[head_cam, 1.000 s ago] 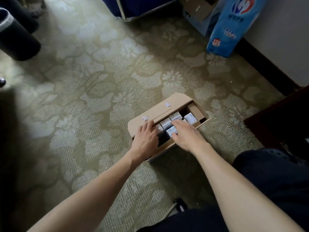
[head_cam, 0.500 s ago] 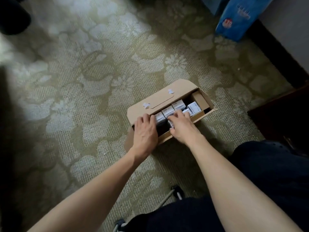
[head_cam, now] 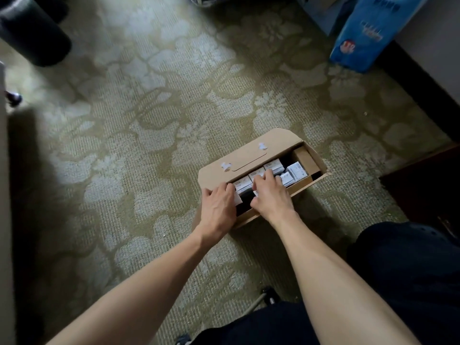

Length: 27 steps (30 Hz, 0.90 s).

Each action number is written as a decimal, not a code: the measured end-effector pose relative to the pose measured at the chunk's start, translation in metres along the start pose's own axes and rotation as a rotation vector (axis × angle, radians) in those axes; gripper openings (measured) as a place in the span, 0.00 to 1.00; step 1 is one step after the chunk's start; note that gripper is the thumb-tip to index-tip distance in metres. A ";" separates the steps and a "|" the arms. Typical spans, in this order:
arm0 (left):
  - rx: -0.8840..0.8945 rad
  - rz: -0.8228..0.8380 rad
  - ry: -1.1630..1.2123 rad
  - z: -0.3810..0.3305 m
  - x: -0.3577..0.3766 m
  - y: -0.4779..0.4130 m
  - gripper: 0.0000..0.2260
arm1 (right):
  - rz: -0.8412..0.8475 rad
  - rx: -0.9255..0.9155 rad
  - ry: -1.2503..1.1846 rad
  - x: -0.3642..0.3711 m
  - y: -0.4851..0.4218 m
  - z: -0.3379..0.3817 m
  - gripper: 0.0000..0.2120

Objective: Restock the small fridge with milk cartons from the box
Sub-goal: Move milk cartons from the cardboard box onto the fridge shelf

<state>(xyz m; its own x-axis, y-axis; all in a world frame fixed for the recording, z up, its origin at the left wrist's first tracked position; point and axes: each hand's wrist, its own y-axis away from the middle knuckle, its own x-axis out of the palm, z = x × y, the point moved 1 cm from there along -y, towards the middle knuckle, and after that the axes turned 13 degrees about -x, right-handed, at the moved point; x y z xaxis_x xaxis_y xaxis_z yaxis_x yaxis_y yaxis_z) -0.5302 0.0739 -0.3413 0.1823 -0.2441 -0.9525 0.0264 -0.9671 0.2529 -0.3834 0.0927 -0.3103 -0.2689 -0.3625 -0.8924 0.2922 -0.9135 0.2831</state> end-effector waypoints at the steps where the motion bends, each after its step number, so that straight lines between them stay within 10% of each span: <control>1: 0.000 0.000 0.023 0.000 -0.003 0.001 0.09 | -0.013 -0.005 -0.007 -0.004 0.000 0.000 0.15; 27: 0.521 -0.059 0.100 -0.120 -0.171 0.028 0.15 | -0.420 0.044 -0.202 -0.197 0.134 -0.044 0.10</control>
<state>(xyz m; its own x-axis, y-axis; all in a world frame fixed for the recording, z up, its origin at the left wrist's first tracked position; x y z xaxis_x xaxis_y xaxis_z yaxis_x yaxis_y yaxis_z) -0.4428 0.0976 -0.1508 0.2884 -0.2045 -0.9354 -0.4478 -0.8923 0.0570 -0.2512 0.0503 -0.1118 -0.5301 0.0153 -0.8478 0.0824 -0.9942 -0.0694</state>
